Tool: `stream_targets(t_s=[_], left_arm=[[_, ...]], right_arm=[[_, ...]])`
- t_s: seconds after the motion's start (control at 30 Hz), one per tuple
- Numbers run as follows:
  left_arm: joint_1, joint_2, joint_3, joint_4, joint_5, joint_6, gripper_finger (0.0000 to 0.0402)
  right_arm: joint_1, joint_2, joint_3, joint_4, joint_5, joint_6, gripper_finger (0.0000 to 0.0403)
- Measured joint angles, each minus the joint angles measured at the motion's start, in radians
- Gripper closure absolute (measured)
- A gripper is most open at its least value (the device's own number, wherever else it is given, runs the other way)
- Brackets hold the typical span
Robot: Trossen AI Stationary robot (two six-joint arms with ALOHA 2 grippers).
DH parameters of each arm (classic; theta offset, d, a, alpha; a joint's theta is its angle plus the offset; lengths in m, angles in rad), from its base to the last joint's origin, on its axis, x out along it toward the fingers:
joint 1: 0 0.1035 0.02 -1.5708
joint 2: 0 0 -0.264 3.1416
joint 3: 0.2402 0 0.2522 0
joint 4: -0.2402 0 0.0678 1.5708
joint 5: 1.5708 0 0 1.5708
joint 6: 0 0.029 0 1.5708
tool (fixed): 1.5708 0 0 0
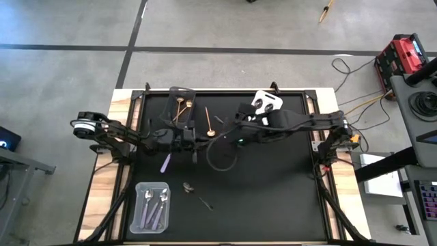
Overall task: Sort silverware by color (type)
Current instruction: Put the gold spoon into the black bin
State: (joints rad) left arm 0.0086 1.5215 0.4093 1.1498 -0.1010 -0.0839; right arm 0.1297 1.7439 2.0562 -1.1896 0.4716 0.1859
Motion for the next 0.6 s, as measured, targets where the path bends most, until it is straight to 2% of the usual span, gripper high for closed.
stream_targets(t_s=[0.17,0.27,0.6], left_arm=[[-0.001,-0.004,-0.056,0.262,0.074,-0.012,0.0401],[-0.001,-0.006,-0.097,0.416,0.124,-0.019,0.0401],[-0.005,-0.155,-0.112,0.423,0.172,-0.004,0.0401]], right_arm=[[0.036,-0.064,-0.032,0.145,0.001,-0.082,0.0227],[0.062,-0.102,-0.096,0.282,0.0,-0.154,0.0227],[0.077,-0.205,-0.531,0.914,0.0,-0.305,0.0231]])
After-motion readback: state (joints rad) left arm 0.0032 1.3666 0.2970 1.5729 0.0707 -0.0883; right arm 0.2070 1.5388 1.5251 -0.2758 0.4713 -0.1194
